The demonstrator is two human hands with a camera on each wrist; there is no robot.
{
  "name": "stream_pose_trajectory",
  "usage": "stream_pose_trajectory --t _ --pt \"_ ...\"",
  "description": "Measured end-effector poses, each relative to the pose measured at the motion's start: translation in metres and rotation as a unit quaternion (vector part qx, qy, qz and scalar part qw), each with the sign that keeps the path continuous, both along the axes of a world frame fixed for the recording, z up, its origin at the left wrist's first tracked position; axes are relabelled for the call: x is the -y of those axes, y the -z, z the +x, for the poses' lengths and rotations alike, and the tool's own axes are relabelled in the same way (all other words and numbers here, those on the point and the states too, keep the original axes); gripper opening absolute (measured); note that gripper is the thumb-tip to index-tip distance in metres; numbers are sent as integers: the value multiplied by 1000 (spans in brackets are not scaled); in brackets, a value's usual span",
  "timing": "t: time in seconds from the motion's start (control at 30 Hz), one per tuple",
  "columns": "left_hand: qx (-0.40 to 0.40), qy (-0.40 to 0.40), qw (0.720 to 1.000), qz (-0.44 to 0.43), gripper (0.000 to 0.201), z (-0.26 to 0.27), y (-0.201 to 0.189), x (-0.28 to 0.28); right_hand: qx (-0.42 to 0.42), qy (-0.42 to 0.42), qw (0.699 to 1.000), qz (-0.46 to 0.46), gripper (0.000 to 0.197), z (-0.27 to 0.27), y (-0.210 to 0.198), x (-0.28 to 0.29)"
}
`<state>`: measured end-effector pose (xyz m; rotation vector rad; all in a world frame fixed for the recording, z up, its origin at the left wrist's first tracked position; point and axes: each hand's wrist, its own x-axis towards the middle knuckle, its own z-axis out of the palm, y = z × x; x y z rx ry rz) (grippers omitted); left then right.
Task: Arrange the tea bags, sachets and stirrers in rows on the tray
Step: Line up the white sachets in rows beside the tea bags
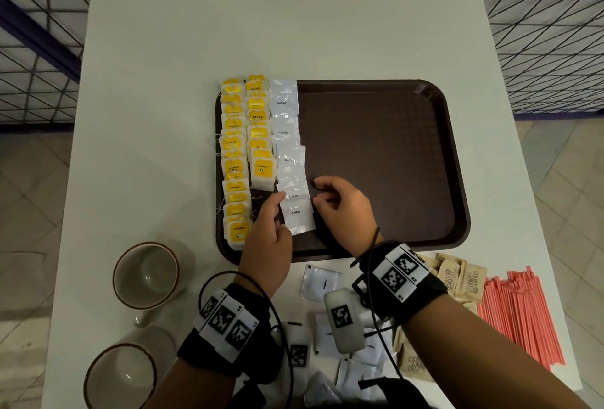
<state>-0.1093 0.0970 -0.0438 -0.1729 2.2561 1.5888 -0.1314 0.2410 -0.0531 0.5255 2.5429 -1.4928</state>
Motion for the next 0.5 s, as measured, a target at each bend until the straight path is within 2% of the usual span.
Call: stream_pose_trajectory --t 0.3,0.5 --pt "-17 12 999 -29 53 -7 0 -4 -15 -8 1000 -25 38 -19 1 4" --pt "-21 23 999 -28 54 -9 0 -3 -18 -49 998 -32 45 -44 3 6"
